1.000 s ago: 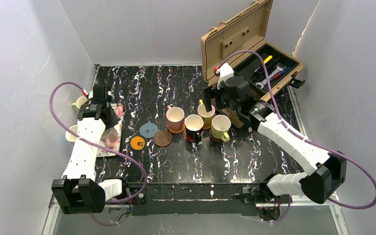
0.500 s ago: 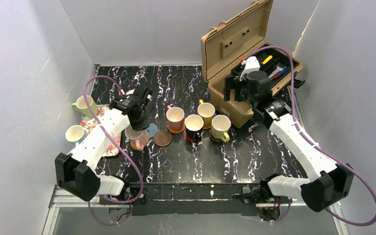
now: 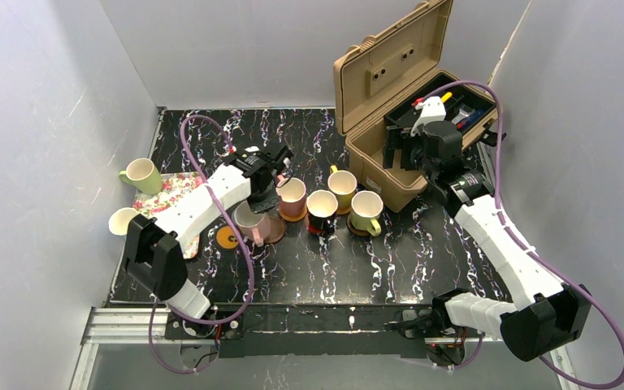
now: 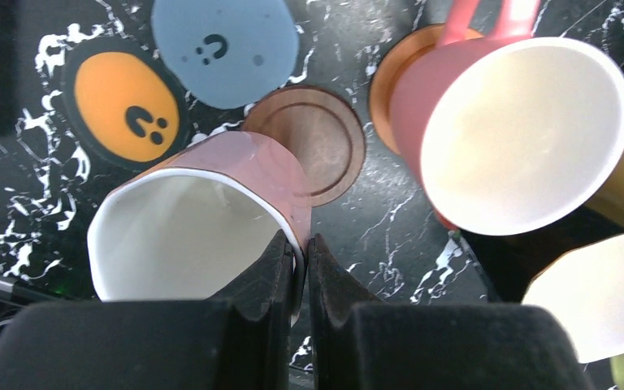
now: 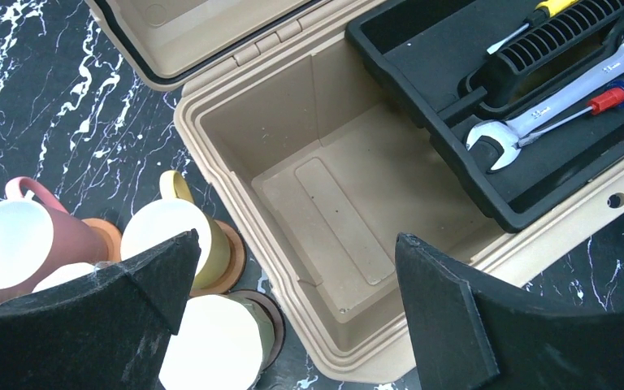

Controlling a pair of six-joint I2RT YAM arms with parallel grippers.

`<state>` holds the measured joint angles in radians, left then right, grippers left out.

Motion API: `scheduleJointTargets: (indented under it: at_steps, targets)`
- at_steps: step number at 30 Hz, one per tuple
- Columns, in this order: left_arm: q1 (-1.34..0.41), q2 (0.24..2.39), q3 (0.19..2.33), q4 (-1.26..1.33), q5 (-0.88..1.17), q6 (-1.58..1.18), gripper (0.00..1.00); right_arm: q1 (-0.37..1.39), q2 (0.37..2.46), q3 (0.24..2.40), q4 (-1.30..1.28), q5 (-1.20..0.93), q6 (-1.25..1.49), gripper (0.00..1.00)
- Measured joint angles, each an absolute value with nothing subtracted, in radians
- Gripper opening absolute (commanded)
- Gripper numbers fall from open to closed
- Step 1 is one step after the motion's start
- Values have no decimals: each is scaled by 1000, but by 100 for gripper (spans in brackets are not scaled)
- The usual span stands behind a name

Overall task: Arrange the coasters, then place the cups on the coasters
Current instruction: Place the cup on the coaster.

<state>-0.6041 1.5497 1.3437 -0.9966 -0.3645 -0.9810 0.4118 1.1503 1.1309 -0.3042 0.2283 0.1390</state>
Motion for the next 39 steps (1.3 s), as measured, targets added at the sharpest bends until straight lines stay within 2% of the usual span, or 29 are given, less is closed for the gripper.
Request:
scheduleJointTargets:
  at_steps: [10,39]
  targets:
    - [-650,1667,1402,-972,-383,-1006,0,401,1131,1118,-303,220,139,99]
    - [-677,1714,1424,-957,-412,-1011,0,387,1131,1114,-303,203,139,99]
